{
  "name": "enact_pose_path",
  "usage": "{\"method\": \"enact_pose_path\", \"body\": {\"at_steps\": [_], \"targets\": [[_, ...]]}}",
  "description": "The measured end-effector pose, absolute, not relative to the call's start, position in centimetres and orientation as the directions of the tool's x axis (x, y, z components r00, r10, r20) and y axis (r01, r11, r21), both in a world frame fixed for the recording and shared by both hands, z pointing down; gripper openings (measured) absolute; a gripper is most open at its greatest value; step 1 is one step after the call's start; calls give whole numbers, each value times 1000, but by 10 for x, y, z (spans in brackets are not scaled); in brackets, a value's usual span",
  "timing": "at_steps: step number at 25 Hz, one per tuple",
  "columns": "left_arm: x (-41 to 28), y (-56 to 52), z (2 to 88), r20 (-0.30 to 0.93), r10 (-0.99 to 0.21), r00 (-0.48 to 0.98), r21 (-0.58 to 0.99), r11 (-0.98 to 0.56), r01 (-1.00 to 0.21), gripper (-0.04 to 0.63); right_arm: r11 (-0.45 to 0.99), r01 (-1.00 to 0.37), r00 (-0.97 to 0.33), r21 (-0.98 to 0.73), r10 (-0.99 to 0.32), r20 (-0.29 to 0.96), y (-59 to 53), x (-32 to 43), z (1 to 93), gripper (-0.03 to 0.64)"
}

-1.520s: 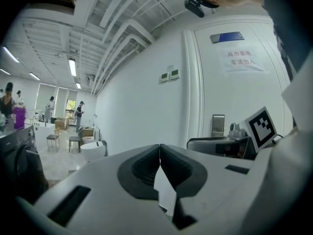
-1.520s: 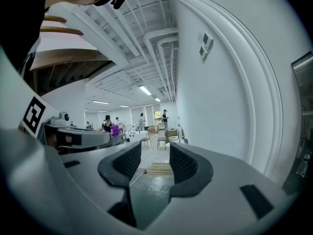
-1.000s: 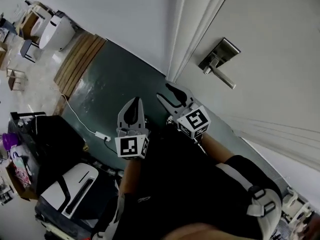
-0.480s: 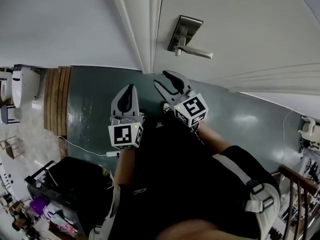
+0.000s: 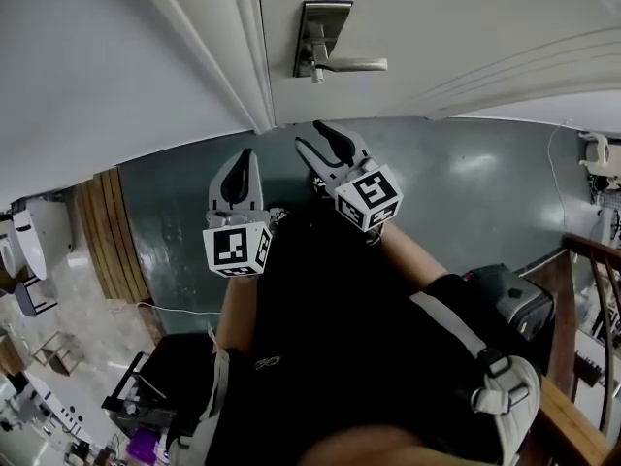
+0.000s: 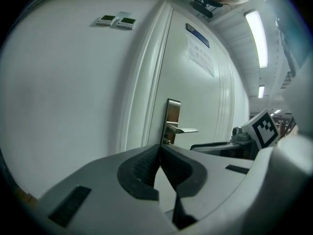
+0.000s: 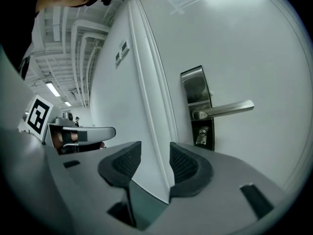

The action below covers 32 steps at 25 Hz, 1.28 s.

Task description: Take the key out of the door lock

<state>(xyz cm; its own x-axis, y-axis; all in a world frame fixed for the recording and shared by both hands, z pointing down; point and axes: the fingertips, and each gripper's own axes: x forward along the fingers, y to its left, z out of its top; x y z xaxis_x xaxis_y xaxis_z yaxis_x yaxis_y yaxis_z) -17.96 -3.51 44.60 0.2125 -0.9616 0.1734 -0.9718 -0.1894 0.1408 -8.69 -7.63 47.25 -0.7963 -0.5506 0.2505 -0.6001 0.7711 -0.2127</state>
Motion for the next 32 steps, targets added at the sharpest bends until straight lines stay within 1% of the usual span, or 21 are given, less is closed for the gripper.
{"method": "enact_pose_path", "body": {"at_steps": [3, 7, 10, 14, 19, 27, 32], "targets": [[-173, -47, 452, 186, -949, 255, 147, -230, -962, 25, 735, -638, -769, -229, -588, 251, -85, -78, 475, 190], [-162, -71, 459, 200, -935, 292, 149, -265, -953, 25, 679, -667, -745, -306, -622, 243, -108, -61, 483, 190], [-160, -88, 469, 224, -929, 296, 151, -267, -952, 25, 643, -678, -732, -356, -639, 239, -126, -52, 489, 190], [-156, -105, 476, 253, -920, 298, 143, -269, -952, 25, 620, -685, -721, -382, -650, 238, -145, -45, 494, 190], [-149, -124, 484, 273, -914, 299, 138, -270, -953, 24, 600, -678, -723, -425, -649, 237, -163, -44, 502, 190], [-150, -138, 493, 295, -916, 272, 147, -238, -960, 24, 492, -611, -738, -620, -638, 221, -190, -48, 522, 190], [-154, -144, 495, 302, -918, 258, 143, -224, -964, 24, 469, -584, -746, -663, -632, 210, -203, -54, 526, 190]]}}
